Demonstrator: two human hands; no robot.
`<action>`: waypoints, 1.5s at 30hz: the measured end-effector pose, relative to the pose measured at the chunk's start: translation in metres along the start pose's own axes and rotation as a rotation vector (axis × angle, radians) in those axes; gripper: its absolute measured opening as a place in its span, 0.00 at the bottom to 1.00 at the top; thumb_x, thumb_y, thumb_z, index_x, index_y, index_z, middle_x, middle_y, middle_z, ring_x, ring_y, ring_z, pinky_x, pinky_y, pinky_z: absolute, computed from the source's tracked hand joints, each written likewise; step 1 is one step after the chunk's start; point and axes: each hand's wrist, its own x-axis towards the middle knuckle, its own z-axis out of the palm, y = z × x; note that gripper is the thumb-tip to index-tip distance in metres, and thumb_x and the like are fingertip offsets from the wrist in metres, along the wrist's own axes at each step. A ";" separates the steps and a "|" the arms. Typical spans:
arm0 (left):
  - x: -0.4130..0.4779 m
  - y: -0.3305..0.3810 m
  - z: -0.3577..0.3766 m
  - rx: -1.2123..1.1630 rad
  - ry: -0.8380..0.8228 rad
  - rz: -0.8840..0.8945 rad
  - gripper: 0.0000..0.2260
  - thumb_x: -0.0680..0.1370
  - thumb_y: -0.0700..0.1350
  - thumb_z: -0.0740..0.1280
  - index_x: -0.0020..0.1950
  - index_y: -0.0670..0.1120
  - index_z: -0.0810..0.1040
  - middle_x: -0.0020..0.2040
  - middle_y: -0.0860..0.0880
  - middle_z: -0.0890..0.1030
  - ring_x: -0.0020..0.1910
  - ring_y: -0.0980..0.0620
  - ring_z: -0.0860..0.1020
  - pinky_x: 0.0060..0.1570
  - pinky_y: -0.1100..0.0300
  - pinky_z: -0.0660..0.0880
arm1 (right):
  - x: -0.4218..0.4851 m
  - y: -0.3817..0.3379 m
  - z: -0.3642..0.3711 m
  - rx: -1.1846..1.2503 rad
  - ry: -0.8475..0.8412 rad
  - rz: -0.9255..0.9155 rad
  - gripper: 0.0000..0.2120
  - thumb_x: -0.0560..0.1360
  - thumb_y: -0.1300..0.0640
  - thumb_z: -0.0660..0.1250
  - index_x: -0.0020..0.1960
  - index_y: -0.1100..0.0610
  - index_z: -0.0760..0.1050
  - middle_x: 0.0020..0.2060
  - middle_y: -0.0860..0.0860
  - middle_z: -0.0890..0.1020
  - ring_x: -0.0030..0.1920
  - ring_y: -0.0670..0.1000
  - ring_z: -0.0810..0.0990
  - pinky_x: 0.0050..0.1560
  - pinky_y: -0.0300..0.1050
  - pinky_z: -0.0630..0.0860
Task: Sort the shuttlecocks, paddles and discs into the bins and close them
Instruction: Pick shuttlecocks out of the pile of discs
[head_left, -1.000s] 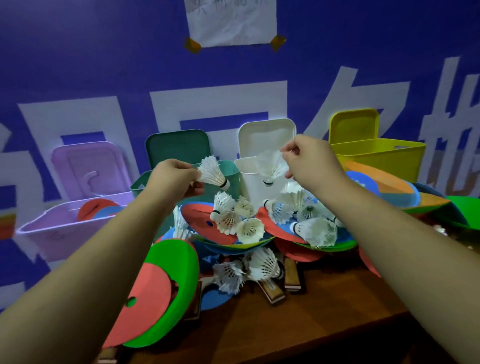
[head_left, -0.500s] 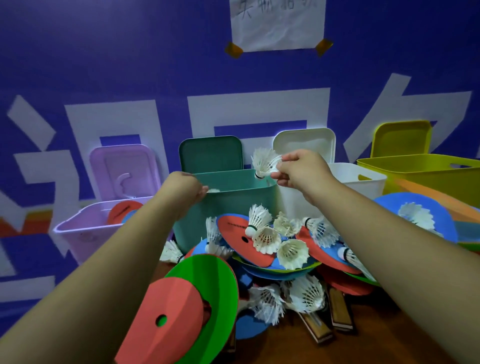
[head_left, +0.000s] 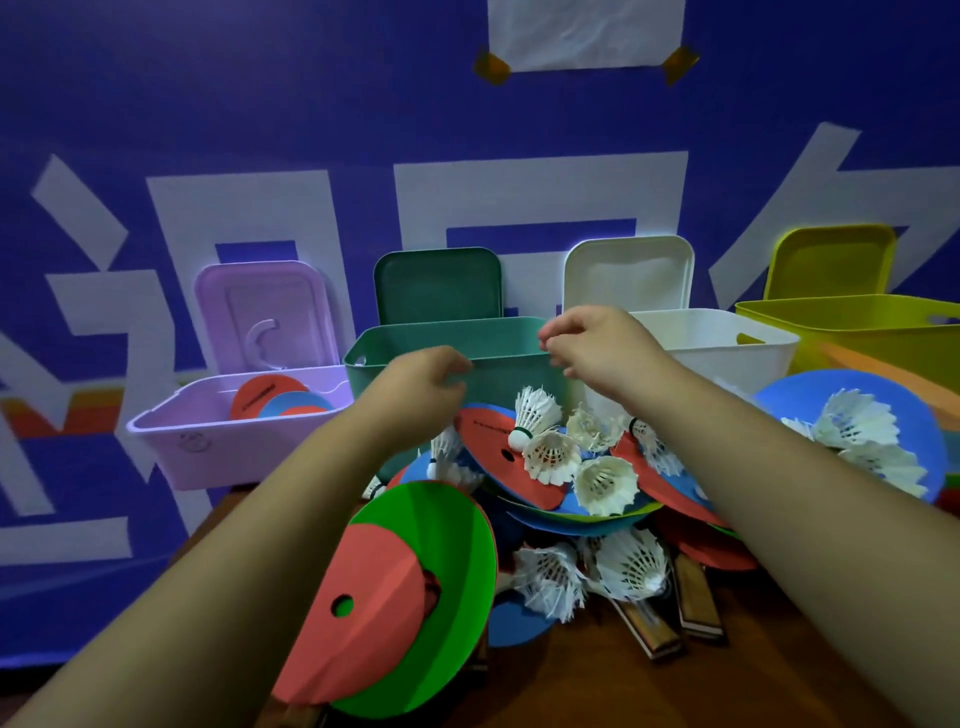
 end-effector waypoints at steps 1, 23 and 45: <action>-0.005 0.007 0.002 -0.017 -0.010 0.038 0.15 0.81 0.42 0.65 0.67 0.50 0.81 0.62 0.52 0.83 0.61 0.51 0.81 0.59 0.61 0.74 | -0.008 -0.001 -0.005 -0.047 -0.009 -0.013 0.07 0.79 0.57 0.69 0.49 0.47 0.85 0.47 0.47 0.87 0.49 0.51 0.86 0.58 0.56 0.83; -0.038 0.040 0.037 0.029 0.111 0.183 0.12 0.79 0.44 0.69 0.61 0.49 0.86 0.56 0.52 0.85 0.50 0.54 0.82 0.51 0.63 0.72 | -0.112 0.036 -0.022 -0.417 0.016 -0.072 0.16 0.81 0.55 0.60 0.60 0.51 0.86 0.58 0.47 0.84 0.56 0.49 0.81 0.62 0.48 0.78; 0.018 -0.025 -0.020 -0.407 0.183 -0.325 0.21 0.80 0.39 0.66 0.71 0.52 0.80 0.61 0.49 0.83 0.47 0.52 0.81 0.48 0.57 0.80 | -0.072 0.026 0.016 0.054 0.314 -0.137 0.03 0.79 0.55 0.70 0.49 0.48 0.82 0.46 0.44 0.83 0.45 0.41 0.81 0.46 0.39 0.76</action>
